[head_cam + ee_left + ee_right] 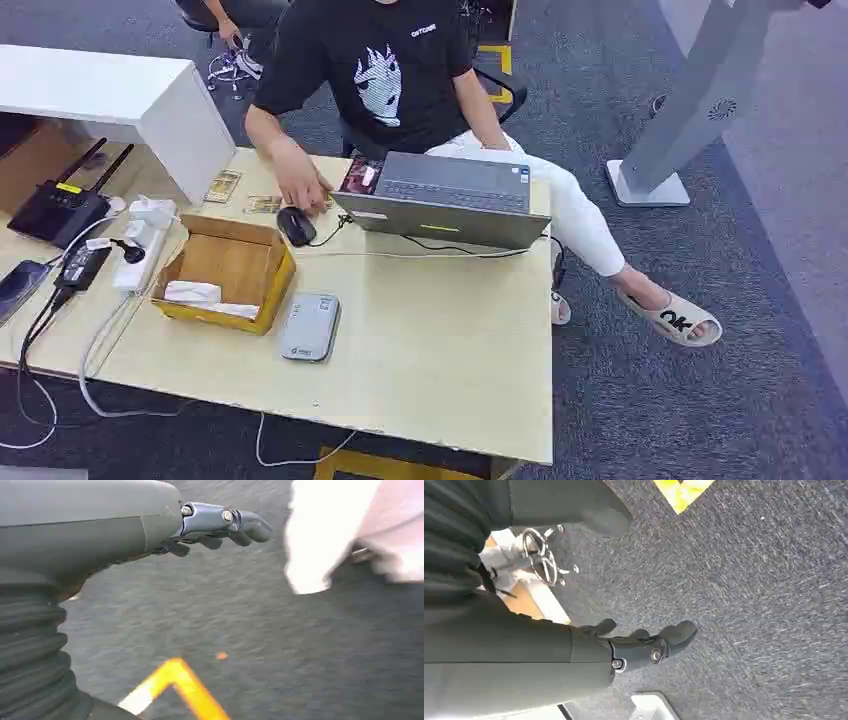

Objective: Pass the card to the sensor for recognition and then transmit it.

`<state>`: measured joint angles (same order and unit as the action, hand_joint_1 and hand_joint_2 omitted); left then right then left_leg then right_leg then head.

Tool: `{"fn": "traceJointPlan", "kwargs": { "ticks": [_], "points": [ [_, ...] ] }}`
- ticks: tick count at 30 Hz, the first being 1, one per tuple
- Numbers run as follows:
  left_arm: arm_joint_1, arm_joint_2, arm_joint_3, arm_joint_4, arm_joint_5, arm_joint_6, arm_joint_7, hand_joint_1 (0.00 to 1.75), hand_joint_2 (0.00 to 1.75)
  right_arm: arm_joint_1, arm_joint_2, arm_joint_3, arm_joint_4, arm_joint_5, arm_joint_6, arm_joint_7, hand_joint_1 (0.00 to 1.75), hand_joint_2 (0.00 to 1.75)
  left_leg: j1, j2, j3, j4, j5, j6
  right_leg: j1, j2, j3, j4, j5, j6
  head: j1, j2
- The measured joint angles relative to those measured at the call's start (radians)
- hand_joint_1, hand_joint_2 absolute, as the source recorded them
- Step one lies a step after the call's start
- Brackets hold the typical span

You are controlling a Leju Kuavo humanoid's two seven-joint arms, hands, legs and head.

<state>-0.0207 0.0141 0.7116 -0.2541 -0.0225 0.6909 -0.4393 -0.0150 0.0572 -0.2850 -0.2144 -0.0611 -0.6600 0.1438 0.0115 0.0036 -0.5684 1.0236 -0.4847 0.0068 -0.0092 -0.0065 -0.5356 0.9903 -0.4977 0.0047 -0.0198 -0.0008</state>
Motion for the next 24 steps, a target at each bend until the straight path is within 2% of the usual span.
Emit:
{"fn": "traceJointPlan", "kwargs": {
  "ticks": [3, 4, 7, 10, 12, 15, 17, 20, 24],
  "points": [
    [-0.003, 0.008, 0.123, -0.018, -0.022, -0.002, -0.183, 0.00, 1.75, 0.001, 0.000, -0.029, 0.000, -0.006, -0.007, -0.008, 0.00, 1.75, 0.000, 0.000, 0.000, 0.000, 0.000, 0.000, 0.000, 0.000, 0.000, 0.000, 0.000, 0.000, 0.000, 0.000],
    [-0.003, 0.011, 0.166, -0.043, -0.018, -0.019, -0.219, 0.00, 1.75, 0.001, 0.002, -0.039, 0.000, -0.010, -0.007, -0.015, 0.00, 1.75, 0.000, 0.000, 0.000, 0.000, 0.000, 0.000, 0.000, 0.001, 0.000, 0.000, 0.000, 0.000, 0.000, 0.000],
    [0.003, -0.008, 0.264, -0.188, -0.015, -0.098, -0.255, 0.00, 1.75, 0.004, 0.004, -0.066, 0.000, 0.003, 0.000, -0.031, 0.00, 1.75, 0.000, 0.000, 0.000, 0.000, 0.000, 0.000, 0.000, 0.000, -0.002, 0.000, 0.000, 0.000, 0.000, 0.000],
    [0.008, -0.083, 0.340, -0.435, -0.021, -0.188, -0.258, 0.00, 1.75, 0.003, 0.004, -0.082, 0.000, 0.029, 0.015, -0.038, 0.00, 1.75, 0.000, 0.000, 0.000, 0.000, 0.000, 0.000, 0.000, 0.000, -0.001, 0.000, 0.000, 0.000, -0.001, 0.000],
    [0.021, -0.149, 0.362, -0.647, -0.022, -0.268, -0.263, 0.00, 1.75, 0.002, 0.005, -0.097, 0.000, 0.041, 0.025, -0.040, 0.00, 1.75, 0.000, 0.000, 0.000, 0.000, 0.000, 0.000, -0.001, 0.000, 0.000, 0.000, 0.000, 0.000, -0.001, 0.000],
    [0.093, -0.237, 0.325, -0.970, 0.025, -0.244, -0.266, 0.00, 1.75, 0.002, 0.008, -0.117, 0.000, 0.055, 0.036, -0.032, 0.00, 1.75, 0.000, 0.003, 0.001, 0.000, 0.000, 0.000, 0.000, 0.004, 0.000, 0.000, 0.001, 0.000, 0.001, 0.000],
    [0.144, -0.268, 0.261, -1.136, 0.051, -0.200, -0.268, 0.00, 1.75, 0.004, 0.014, -0.129, 0.000, 0.060, 0.039, -0.022, 0.00, 1.75, -0.001, 0.002, 0.000, 0.001, -0.001, 0.001, -0.001, 0.002, 0.000, 0.000, 0.000, 0.000, 0.001, 0.000],
    [0.211, -0.300, 0.171, -1.346, 0.045, -0.169, -0.268, 0.00, 1.75, 0.000, 0.024, -0.144, 0.000, 0.065, 0.042, -0.001, 0.00, 1.75, 0.000, 0.000, 0.000, 0.001, -0.001, 0.001, 0.000, 0.000, -0.002, 0.000, 0.000, 0.000, 0.000, 0.000],
    [0.288, -0.329, 0.032, -1.608, -0.051, -0.137, -0.268, 0.00, 1.75, -0.001, 0.034, -0.165, 0.000, 0.075, 0.049, 0.019, 0.00, 1.75, 0.000, 0.000, 0.000, 0.001, -0.001, 0.001, 0.000, 0.000, -0.002, 0.000, 0.000, 0.000, 0.002, 0.000]
  ]
}}
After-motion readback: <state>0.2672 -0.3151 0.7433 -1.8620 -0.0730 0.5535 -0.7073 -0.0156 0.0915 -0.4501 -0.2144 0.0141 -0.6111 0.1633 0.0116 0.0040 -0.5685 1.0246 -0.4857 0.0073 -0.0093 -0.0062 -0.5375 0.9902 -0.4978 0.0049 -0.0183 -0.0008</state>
